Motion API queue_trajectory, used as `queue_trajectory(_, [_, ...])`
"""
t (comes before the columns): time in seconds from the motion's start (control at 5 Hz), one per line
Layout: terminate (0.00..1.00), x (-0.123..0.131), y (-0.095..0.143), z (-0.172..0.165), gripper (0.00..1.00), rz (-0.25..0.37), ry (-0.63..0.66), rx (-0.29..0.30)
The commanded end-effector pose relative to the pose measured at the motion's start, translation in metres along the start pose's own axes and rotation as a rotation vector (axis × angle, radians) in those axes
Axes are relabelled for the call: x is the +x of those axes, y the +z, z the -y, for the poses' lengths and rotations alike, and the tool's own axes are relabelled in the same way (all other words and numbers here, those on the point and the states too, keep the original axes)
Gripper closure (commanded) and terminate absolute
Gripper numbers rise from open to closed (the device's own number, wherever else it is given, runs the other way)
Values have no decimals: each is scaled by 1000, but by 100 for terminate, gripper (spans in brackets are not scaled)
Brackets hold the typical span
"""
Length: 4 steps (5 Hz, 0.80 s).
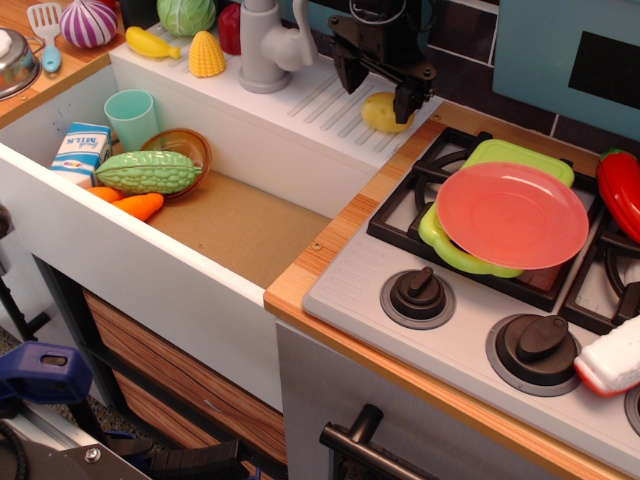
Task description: Put potato on plate
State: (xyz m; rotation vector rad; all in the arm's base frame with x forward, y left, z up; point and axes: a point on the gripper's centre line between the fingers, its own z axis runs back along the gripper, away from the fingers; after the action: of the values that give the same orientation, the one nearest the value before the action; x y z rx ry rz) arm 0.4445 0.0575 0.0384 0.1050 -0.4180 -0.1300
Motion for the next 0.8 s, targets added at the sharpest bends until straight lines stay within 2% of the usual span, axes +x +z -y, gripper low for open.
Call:
queue_trajectory(0.0, [0, 21, 2, -8, 0, 70, 1, -37])
queue_trajectory(0.4, [0, 10, -13, -6, 0, 63, 32, -104])
queue_trajectory(0.6, [0, 2, -5, -4, 0, 56, 34, -60])
